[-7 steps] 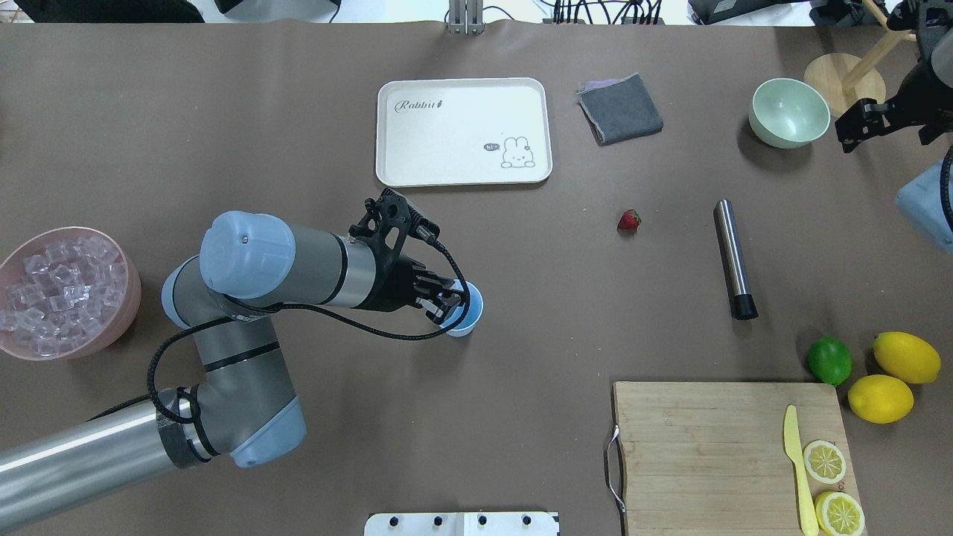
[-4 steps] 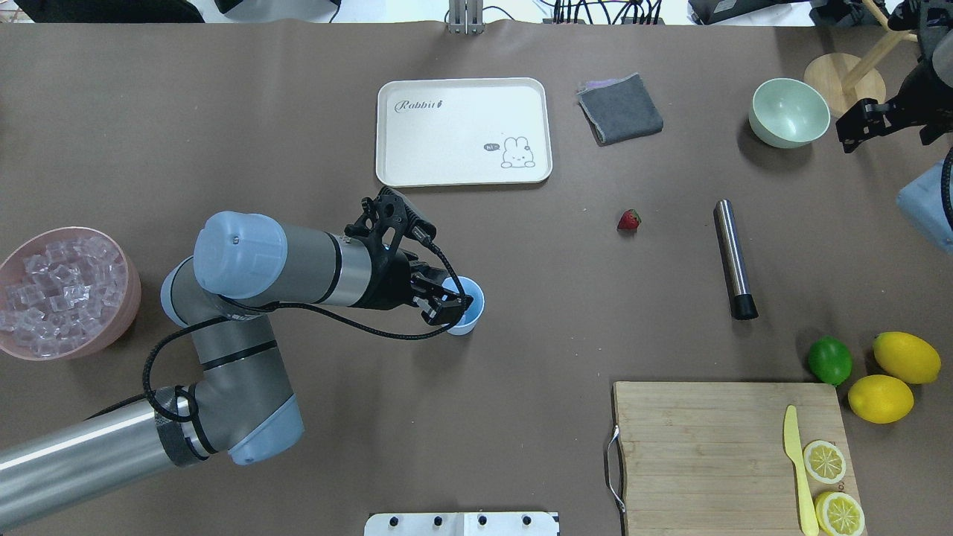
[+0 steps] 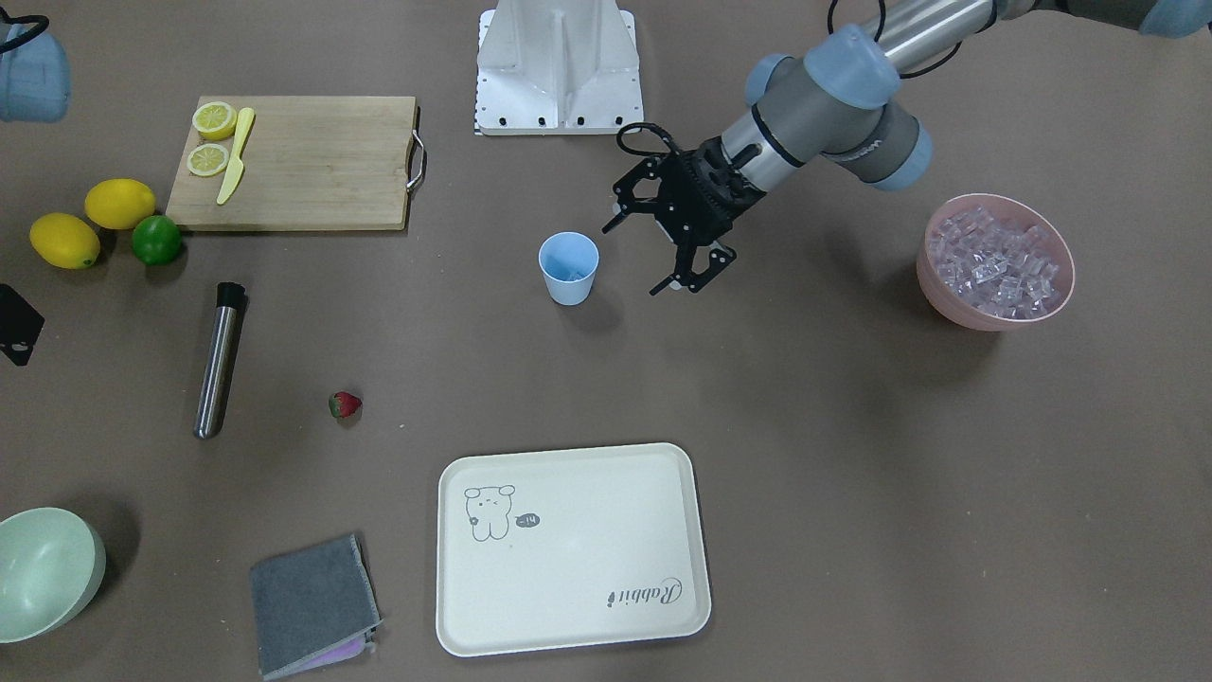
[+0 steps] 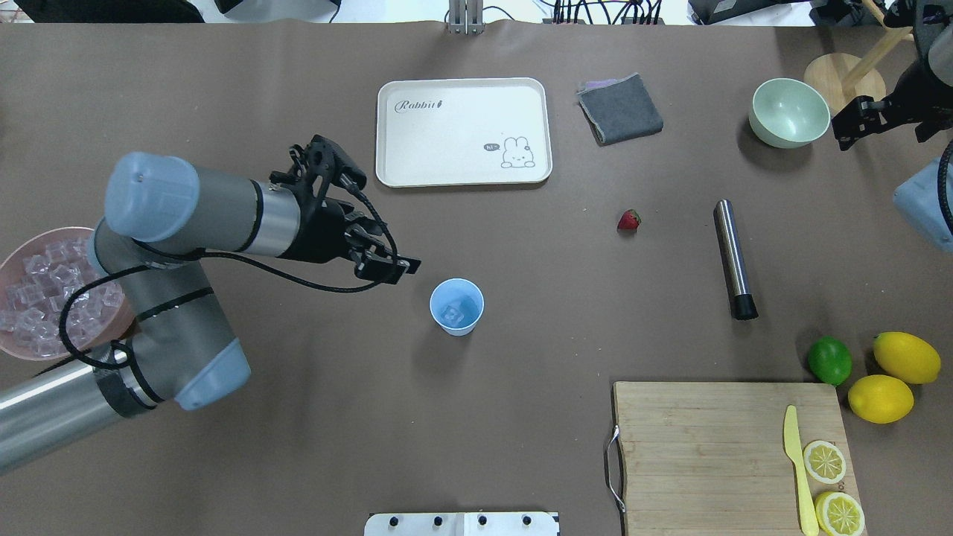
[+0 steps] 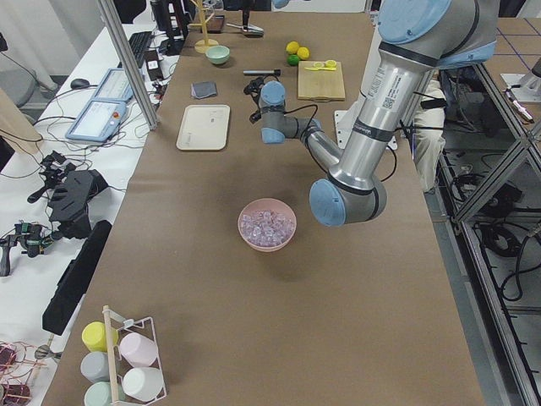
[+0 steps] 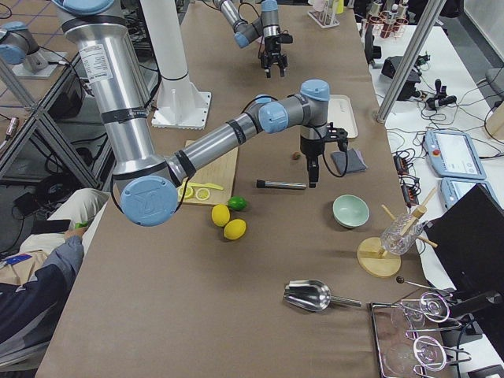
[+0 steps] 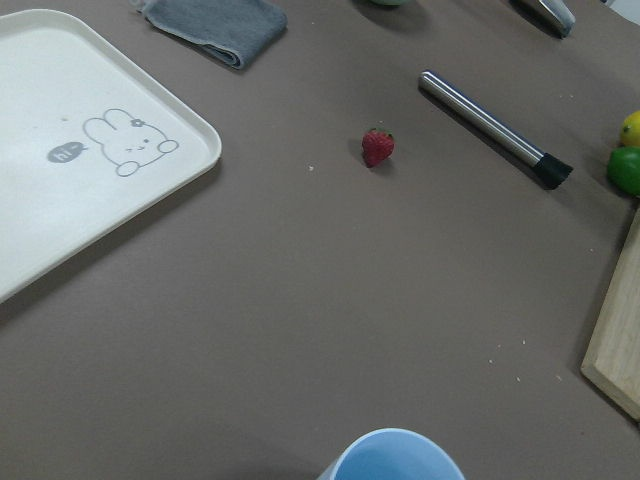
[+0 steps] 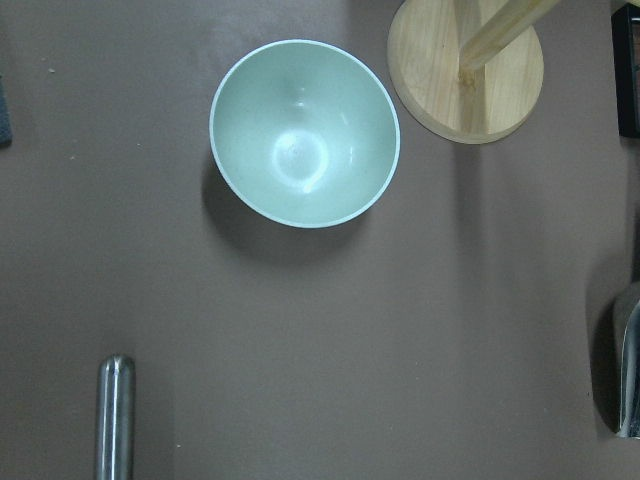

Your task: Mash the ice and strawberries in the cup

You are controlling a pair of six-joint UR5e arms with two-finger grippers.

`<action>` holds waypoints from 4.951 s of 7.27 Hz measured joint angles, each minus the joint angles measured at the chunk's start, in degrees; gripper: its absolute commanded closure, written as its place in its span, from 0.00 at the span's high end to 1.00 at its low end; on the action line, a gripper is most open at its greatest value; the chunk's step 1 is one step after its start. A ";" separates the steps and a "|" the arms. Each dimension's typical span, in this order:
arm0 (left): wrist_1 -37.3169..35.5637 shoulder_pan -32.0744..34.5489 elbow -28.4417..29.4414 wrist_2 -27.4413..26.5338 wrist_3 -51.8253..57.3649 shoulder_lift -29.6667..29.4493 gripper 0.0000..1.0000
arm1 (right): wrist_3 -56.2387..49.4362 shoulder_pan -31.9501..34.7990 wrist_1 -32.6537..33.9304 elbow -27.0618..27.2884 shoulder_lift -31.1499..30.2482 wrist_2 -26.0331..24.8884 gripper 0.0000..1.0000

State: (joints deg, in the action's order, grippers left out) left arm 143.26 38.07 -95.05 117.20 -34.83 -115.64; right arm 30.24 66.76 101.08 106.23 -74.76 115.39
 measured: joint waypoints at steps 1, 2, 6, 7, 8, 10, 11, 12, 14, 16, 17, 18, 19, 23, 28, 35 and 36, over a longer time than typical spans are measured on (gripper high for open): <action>0.40 4.17 0.01 4.08 3.42 2.36 0.93 | -0.02 -0.22 0.00 0.08 0.08 0.20 1.00; 0.55 8.81 0.36 8.87 6.71 4.43 0.93 | -0.06 -0.75 0.00 0.18 0.15 0.33 1.00; 0.66 27.25 5.35 27.14 24.46 14.29 0.93 | 0.04 -4.68 -0.06 0.48 1.20 0.27 1.00; 0.66 29.92 5.96 29.44 28.55 17.04 0.93 | 0.07 -5.27 -0.06 0.61 1.32 0.15 1.00; 0.70 31.60 6.28 31.20 32.70 19.36 0.93 | 0.08 -5.47 -0.03 0.94 1.07 0.02 1.00; 1.07 32.42 6.45 32.11 37.37 21.56 0.93 | 0.09 -5.53 -0.01 1.55 0.53 -0.20 1.00; 1.31 32.19 6.63 31.95 40.02 22.33 0.93 | 0.11 -5.50 0.01 1.64 0.41 -0.25 1.00; 1.40 31.73 6.94 31.77 43.51 23.38 0.93 | 0.19 -5.46 0.05 1.78 0.14 -0.51 1.00; 1.46 30.76 7.35 30.55 50.25 25.97 0.93 | 2.06 -5.42 0.10 2.59 -0.61 -1.22 1.00; 1.55 29.54 7.20 28.90 53.64 27.23 0.93 | 3.52 -5.37 0.16 3.81 -2.34 -1.48 1.00; 1.65 28.34 7.08 27.78 54.12 27.54 0.93 | 3.69 -5.39 0.17 4.14 -3.04 -1.72 1.00; 1.85 26.86 6.97 26.38 54.30 27.86 0.93 | 3.77 -5.41 0.17 4.28 -3.52 -2.01 1.00; 2.02 25.49 6.90 25.46 54.36 28.01 0.93 | 4.06 -5.40 0.17 4.37 -3.93 -2.44 1.00; 3.42 21.90 6.84 22.33 55.55 28.48 0.93 | 5.46 -5.33 0.17 4.59 -5.41 -3.87 1.00; 3.67 21.33 6.83 20.25 58.37 29.43 0.74 | 7.01 -5.40 0.13 4.68 -6.09 -4.28 1.00; 5.04 20.24 6.65 20.15 56.80 30.52 0.00 | 7.28 -5.56 0.08 4.08 -5.86 -5.95 1.00; 4.93 20.38 6.45 20.57 56.56 30.23 0.00 | 7.29 -5.58 0.08 4.07 -5.73 -5.89 1.00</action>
State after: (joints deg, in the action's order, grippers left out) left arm 148.19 58.45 -88.59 137.77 21.72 -85.41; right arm 37.52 61.18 101.16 110.31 -80.49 109.50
